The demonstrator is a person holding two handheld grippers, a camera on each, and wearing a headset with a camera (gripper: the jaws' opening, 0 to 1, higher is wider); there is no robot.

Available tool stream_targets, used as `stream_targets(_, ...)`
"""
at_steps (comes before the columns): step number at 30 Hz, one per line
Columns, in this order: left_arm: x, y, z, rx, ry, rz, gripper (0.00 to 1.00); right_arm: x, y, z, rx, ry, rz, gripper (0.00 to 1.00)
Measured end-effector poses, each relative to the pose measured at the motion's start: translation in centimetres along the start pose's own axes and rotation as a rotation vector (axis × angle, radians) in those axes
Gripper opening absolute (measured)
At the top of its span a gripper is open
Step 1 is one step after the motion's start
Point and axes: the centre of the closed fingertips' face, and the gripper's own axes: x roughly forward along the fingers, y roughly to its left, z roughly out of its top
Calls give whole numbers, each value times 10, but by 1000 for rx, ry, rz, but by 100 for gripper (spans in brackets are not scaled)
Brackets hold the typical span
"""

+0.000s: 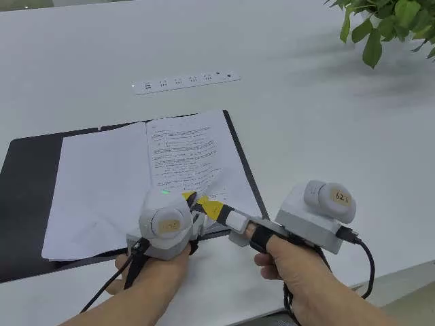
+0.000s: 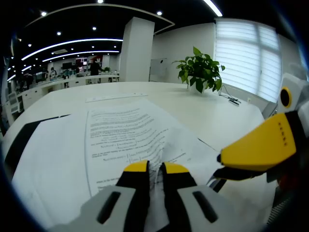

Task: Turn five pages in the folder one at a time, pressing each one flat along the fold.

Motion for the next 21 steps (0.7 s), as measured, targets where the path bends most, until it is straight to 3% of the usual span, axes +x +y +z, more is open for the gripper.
stream_targets(5,0,0,0,-2,3,-1,9,4,-15,8,85,-57,-54,32)
stream_targets(9,0,0,0,-8,10,-4,9,4,-28,10,143,-82,-106,21)
stream_targets(11,0,0,0,-11,14,-7,9,3,-33,12,209,-110,-124,14)
stream_targets(16,0,-1,1,-18,27,-15,10,2,-41,12,216,-126,-161,0)
stream_targets(21,-4,0,1,-37,61,-34,9,1,-41,12,219,-144,-166,0)
